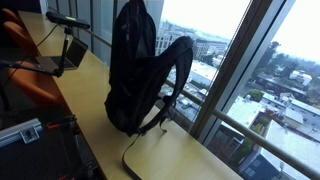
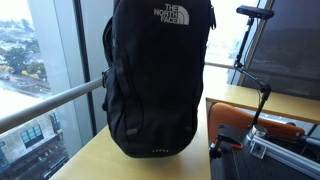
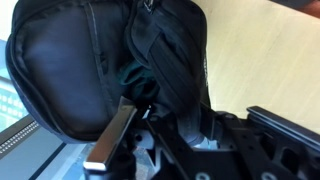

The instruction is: Put the dark green clothing in the black bag then turn the bag to the right.

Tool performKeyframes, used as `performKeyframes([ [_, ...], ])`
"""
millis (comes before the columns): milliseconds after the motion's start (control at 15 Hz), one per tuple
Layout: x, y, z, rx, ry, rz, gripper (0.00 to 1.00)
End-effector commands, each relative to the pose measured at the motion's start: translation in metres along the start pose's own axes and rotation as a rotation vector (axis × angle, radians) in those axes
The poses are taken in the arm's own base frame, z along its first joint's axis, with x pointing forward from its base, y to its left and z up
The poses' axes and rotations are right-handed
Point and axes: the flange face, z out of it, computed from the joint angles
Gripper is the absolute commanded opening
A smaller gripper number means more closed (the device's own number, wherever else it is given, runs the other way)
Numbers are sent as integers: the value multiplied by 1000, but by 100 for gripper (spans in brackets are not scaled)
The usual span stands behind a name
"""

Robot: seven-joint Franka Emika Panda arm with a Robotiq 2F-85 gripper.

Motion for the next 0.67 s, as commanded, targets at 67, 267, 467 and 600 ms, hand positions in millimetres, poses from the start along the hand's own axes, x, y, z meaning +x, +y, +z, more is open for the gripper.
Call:
performKeyframes([
  [67,22,-30,-39,11,24,51,1],
  [267,32,-32,-21,30,2,72,1],
  [467,37,-31,3,66,-14,96,1],
  [600,41,-29,21,85,-32,114,1],
])
